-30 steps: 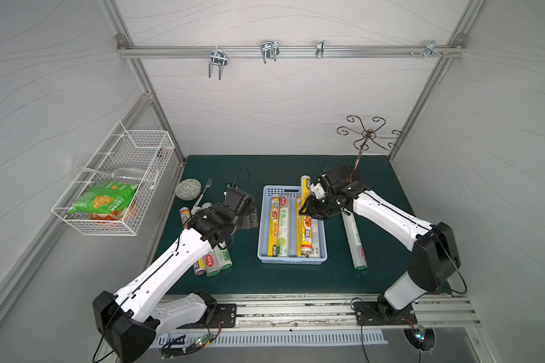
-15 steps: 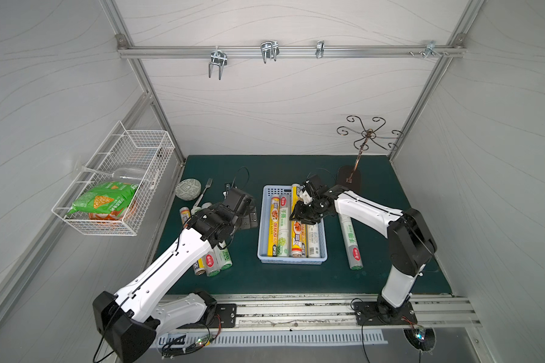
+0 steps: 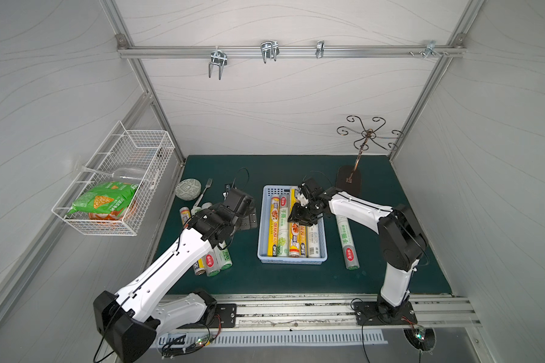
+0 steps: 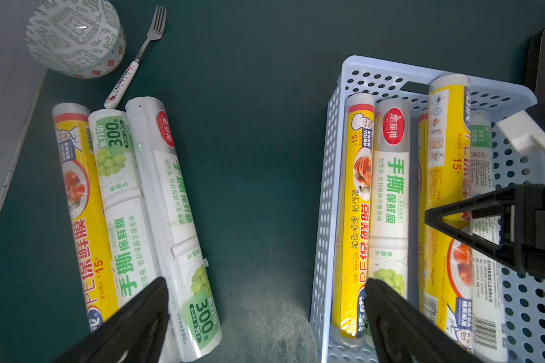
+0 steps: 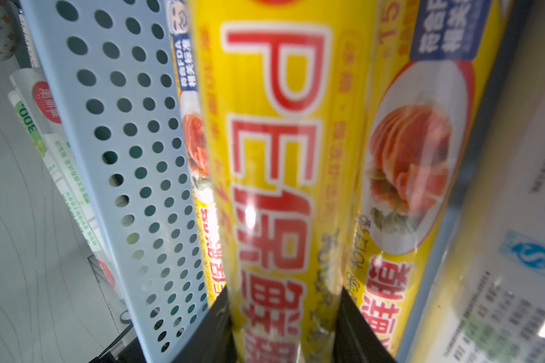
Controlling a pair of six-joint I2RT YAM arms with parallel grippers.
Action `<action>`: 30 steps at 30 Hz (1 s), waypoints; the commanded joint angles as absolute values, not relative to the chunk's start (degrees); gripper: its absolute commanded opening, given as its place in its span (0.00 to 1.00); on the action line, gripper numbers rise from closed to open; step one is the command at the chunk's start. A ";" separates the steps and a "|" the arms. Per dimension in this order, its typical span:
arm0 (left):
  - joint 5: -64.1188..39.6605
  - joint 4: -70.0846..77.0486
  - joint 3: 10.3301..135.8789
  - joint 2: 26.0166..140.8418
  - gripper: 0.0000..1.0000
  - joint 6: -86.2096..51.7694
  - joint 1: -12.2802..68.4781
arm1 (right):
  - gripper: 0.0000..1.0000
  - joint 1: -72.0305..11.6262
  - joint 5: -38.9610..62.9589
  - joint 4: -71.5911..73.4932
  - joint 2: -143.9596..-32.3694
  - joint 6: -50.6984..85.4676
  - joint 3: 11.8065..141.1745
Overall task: Put the plastic wrap into the basket
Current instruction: Place the plastic wrap in the basket.
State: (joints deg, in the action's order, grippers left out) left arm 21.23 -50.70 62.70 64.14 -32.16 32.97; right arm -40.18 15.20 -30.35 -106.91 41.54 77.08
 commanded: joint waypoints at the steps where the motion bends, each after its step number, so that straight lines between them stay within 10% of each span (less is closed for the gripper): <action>1: 21.82 -50.03 62.49 63.39 0.99 -32.70 32.63 | 0.50 -41.01 14.10 -29.42 -107.40 42.10 77.37; 30: 24.12 -50.61 63.19 63.55 0.99 -34.08 32.49 | 0.61 -41.43 10.69 -37.65 -97.42 34.97 78.25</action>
